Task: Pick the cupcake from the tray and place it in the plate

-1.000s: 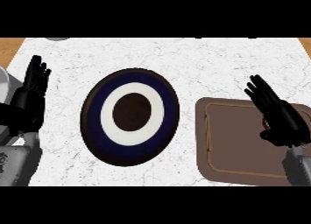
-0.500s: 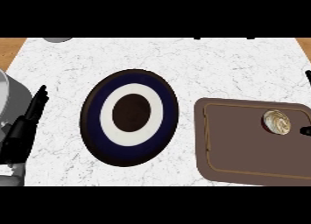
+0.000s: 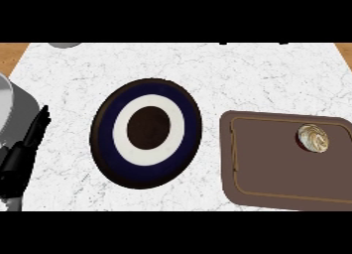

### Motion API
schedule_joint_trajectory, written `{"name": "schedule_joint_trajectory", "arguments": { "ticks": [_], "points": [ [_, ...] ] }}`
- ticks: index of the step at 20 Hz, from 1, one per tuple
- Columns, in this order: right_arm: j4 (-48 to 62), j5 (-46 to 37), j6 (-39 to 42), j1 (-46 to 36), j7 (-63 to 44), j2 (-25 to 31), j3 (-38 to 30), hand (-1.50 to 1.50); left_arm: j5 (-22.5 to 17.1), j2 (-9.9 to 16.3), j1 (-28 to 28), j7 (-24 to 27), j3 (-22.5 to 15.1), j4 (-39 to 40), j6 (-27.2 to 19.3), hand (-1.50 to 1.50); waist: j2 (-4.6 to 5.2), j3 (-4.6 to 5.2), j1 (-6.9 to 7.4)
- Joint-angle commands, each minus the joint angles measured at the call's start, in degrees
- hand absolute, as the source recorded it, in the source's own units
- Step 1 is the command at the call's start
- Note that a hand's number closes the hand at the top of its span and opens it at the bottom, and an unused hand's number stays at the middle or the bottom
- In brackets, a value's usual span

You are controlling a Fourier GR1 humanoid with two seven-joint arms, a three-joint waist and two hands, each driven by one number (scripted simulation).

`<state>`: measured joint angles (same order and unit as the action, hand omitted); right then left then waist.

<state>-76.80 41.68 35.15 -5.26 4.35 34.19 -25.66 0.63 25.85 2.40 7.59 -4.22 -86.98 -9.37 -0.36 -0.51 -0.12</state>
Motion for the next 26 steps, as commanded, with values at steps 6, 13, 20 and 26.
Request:
{"name": "schedule_joint_trajectory", "arguments": {
  "ticks": [6, 13, 20, 26],
  "points": [
    [3.4, -16.0, 11.2, -0.2, 2.0, 13.0, 2.4, -1.50, 1.3, -1.0, 2.3, 0.0, 0.6, 2.5, -0.8, 0.00, 0.62, 0.45, 0.98],
    [9.5, -27.0, 12.1, -9.2, 0.3, 15.3, 9.7, -1.50, 1.8, -1.3, 2.2, 1.7, 1.0, 2.8, 0.3, 0.00, 0.74, 0.47, 1.61],
    [14.8, -38.9, 15.0, -16.0, 3.7, 13.4, 18.0, -1.50, 0.7, 0.3, 3.9, 1.7, 3.5, 1.5, 3.3, 0.00, 0.62, 0.45, 1.68],
    [18.8, -54.0, 12.1, -16.5, 15.5, 13.2, 25.3, -1.50, 2.5, -2.1, 3.5, 3.3, 2.6, 4.8, 2.5, 0.00, 0.77, 0.40, 1.73]
  ]
}}
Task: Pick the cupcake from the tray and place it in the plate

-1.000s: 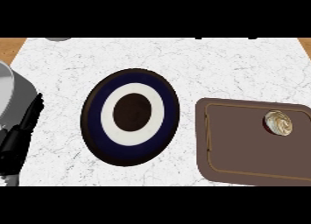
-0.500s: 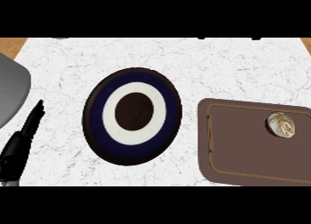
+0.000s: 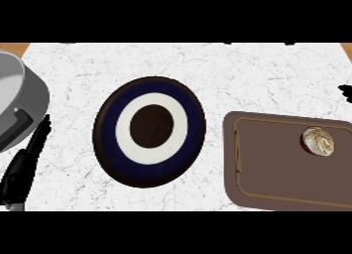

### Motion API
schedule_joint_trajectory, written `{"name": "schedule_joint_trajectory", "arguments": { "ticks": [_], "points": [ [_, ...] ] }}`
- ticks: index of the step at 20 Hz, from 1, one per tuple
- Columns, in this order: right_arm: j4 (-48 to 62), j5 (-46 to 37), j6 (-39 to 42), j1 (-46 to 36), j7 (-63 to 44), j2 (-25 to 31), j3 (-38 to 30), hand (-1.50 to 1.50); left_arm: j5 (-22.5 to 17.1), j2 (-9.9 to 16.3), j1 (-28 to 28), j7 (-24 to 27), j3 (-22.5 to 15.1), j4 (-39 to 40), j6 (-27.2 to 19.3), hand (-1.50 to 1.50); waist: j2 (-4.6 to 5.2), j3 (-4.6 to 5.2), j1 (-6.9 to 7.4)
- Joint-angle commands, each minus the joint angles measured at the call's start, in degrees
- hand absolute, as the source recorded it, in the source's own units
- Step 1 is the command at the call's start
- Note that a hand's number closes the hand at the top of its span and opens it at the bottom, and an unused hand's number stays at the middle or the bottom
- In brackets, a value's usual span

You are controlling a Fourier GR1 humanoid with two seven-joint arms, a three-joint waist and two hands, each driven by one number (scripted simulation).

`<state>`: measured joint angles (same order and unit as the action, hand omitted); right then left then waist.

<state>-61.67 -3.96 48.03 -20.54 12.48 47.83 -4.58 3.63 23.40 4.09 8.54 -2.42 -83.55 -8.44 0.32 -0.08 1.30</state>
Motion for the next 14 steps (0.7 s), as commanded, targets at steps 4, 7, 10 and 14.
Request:
{"name": "schedule_joint_trajectory", "arguments": {
  "ticks": [4, 7, 10, 14],
  "points": [
    [10.1, -13.2, -0.8, -3.3, 15.6, 0.2, 6.7, -1.50, -0.7, 1.2, -0.8, -1.7, 2.7, -1.8, 2.4, 0.00, -0.04, -0.02, -0.18],
    [15.3, -15.4, -2.7, -5.2, 19.2, -0.3, 7.7, -1.50, 0.5, -1.4, 0.6, -1.2, 1.2, -1.2, 1.9, 0.00, -0.09, 0.00, -0.25],
    [16.2, -16.4, -2.3, -8.2, 17.3, -2.4, 9.8, -1.50, 1.1, -1.4, 0.5, -4.0, 0.9, -4.4, 2.0, 0.00, -0.16, 0.02, -0.25],
    [17.7, -18.2, -2.2, -8.6, 18.3, -3.5, 12.9, -1.50, 2.7, -2.1, 0.4, 0.1, 1.5, -0.6, 1.3, 0.00, -0.12, 0.05, -0.32]
  ]
}}
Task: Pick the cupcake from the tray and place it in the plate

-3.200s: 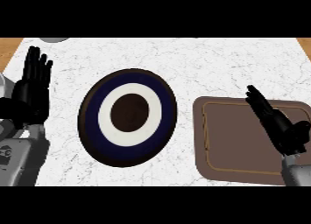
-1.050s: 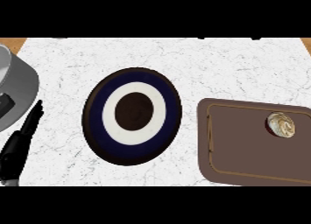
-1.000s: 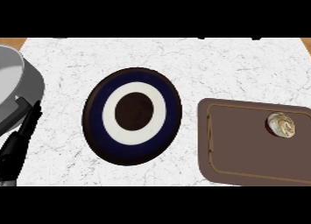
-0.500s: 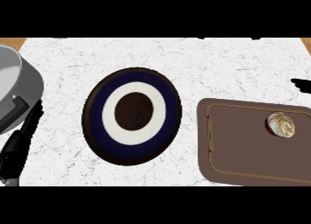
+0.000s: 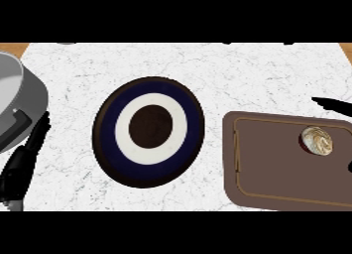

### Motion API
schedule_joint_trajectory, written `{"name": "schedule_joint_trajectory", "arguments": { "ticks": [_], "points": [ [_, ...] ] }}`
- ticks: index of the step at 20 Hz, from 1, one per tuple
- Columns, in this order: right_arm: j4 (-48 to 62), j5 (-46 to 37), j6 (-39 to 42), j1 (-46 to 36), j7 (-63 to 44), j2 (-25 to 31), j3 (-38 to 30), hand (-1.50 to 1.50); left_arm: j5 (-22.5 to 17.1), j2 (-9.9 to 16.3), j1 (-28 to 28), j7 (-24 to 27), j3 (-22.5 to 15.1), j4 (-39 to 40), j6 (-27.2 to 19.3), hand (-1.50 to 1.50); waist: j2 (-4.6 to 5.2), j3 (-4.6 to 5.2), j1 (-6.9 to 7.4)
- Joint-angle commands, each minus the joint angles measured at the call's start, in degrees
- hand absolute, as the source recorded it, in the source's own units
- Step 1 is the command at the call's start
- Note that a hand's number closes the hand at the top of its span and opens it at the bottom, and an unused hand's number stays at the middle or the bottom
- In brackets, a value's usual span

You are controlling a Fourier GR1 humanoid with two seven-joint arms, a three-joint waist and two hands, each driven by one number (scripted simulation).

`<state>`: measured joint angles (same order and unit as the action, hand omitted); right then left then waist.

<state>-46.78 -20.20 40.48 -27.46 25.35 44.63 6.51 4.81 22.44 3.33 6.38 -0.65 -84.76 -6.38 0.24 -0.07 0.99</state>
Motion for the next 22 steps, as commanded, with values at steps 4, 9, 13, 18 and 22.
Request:
{"name": "schedule_joint_trajectory", "arguments": {
  "ticks": [4, 9, 13, 18, 22],
  "points": [
    [8.0, -5.3, 2.5, -3.3, 9.2, -0.8, 3.8, -1.50, 1.1, -2.0, 4.4, 4.4, 0.4, -0.1, -0.1, 0.00, 0.03, 0.02, 0.29],
    [9.0, -5.6, 1.7, -4.6, 8.5, -2.7, 4.1, -1.50, 2.9, -2.7, -3.0, -1.7, 0.5, 0.6, -0.5, 0.00, 0.03, 0.03, -0.33],
    [9.4, -6.1, -0.4, -3.1, 8.7, -4.5, 4.2, -1.50, 2.1, -0.8, 5.2, 0.4, 3.0, -5.0, 1.2, 0.00, -0.18, 0.04, -0.16],
    [16.1, -6.5, -2.9, -5.8, 14.0, -7.4, 4.8, 1.50, 1.8, -2.0, 0.5, 0.5, 2.2, -0.7, 2.8, 0.00, 0.11, 0.00, 0.16],
    [17.3, -7.0, -4.6, -6.3, 17.0, -7.0, 5.0, 1.50, 2.7, -2.6, -1.0, 0.1, 2.9, 0.4, 1.9, 0.00, 0.10, 0.00, -0.05]
  ]
}}
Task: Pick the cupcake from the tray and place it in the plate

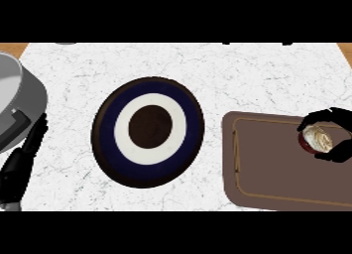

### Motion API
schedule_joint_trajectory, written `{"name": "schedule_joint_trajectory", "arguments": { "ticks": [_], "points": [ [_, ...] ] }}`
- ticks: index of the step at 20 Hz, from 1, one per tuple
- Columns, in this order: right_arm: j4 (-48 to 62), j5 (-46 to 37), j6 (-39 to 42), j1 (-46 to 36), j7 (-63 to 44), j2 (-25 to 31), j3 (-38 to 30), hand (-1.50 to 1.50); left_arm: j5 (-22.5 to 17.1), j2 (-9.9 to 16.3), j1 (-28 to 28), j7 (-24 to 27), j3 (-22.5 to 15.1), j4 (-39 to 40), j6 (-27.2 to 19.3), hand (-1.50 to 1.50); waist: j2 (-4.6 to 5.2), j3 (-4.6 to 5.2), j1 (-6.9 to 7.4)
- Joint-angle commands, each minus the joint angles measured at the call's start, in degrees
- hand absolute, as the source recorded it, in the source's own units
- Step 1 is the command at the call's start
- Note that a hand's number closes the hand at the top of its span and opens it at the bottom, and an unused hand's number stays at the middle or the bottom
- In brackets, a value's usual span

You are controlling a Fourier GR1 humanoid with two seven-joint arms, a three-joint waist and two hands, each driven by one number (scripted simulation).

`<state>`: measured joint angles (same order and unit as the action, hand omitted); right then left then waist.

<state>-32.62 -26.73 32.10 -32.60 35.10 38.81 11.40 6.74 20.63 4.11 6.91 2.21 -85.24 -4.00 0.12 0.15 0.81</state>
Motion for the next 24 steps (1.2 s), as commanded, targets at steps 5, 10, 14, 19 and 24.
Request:
{"name": "schedule_joint_trajectory", "arguments": {
  "ticks": [5, 10, 14, 19, 24],
  "points": [
    [0.0, 3.4, -11.2, 5.9, -13.6, -7.7, -5.0, 1.50, 1.5, -0.9, 2.2, 0.6, 0.8, 0.8, -1.6, 0.00, -1.16, 0.09, -3.10],
    [4.6, 6.0, -26.6, 15.0, -20.6, -7.4, -12.1, 1.50, 0.2, 0.0, 4.1, -0.2, 4.0, 1.2, -2.8, 0.00, -2.69, 0.74, -10.52],
    [1.7, 6.7, -37.9, 19.0, -22.9, -11.6, -14.2, 1.50, 0.3, 0.7, 4.9, -0.3, 5.1, 1.1, -3.3, 0.00, -2.76, 0.84, -11.43],
    [-4.3, 6.7, -52.6, 22.7, -24.5, -14.8, -17.4, 1.50, -0.3, 1.1, 6.8, -0.1, 6.5, 1.1, -3.5, 0.00, -3.30, 0.97, -12.24],
    [-12.3, 3.7, -65.5, 24.9, -24.6, -17.0, -18.4, 1.50, -0.5, 1.0, 8.4, 0.0, 7.0, 1.0, -3.6, 0.00, -3.95, 1.16, -13.07]
  ]
}}
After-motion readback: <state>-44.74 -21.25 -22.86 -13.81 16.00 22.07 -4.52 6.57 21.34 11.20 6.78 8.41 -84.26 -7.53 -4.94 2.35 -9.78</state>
